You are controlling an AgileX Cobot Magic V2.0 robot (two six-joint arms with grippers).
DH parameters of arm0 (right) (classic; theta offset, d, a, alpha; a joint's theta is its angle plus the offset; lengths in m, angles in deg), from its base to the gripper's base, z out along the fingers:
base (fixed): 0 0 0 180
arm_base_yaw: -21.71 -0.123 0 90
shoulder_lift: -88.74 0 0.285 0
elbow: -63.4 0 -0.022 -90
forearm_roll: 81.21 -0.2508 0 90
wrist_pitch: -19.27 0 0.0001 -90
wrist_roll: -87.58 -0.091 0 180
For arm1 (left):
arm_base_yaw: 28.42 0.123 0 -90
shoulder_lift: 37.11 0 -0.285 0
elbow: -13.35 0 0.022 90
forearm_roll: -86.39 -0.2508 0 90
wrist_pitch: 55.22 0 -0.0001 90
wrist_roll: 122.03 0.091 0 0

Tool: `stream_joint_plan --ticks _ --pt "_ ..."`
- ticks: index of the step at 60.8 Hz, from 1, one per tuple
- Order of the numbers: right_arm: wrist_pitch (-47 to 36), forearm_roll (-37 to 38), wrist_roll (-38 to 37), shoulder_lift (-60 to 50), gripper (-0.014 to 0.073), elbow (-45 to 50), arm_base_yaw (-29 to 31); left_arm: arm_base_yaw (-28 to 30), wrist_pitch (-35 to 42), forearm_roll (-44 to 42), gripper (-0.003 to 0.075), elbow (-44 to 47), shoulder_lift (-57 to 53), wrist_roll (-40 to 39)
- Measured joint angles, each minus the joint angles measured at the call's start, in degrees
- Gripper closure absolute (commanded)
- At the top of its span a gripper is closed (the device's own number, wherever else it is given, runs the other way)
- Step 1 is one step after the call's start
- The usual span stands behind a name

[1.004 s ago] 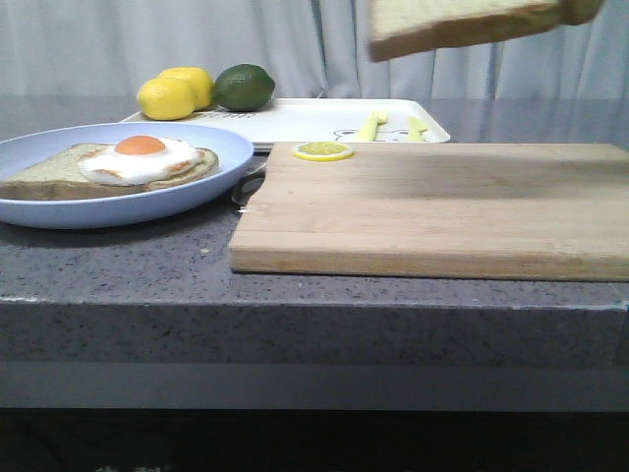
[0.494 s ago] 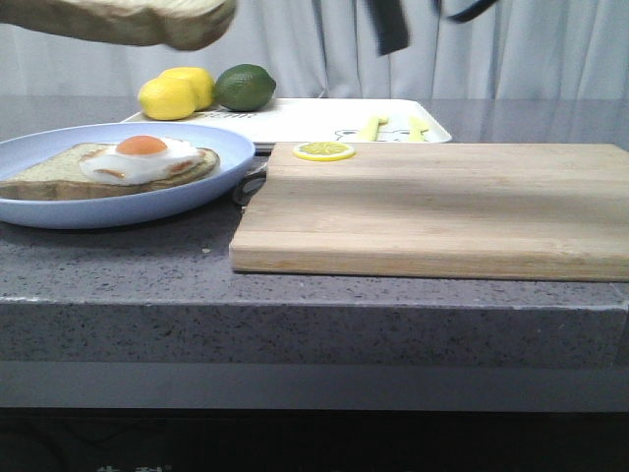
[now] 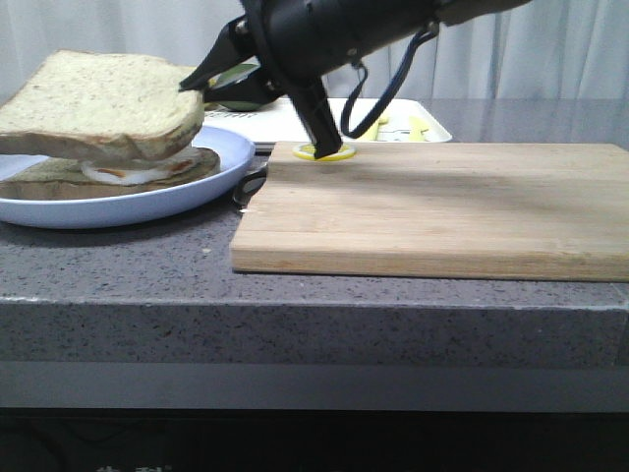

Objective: Place bread and move sandwich to tray
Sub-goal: 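Lower the bread onto the egg and open the right gripper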

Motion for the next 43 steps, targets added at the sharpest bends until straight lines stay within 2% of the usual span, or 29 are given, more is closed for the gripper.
stream_joint_plan --ticks 10,32,43 --pt "0.2 0.5 0.0 1.1 0.0568 -0.4 0.0 0.0 0.0 0.0 0.008 0.0 0.0 0.0" --pt "0.0 0.8 0.0 1.1 0.0392 -0.4 0.0 0.0 0.0 0.0 0.008 0.0 0.0 0.0" --pt "-0.1 1.8 0.1 1.1 0.0352 -0.4 0.0 0.0 0.0 0.0 0.008 0.0 0.0 0.0"
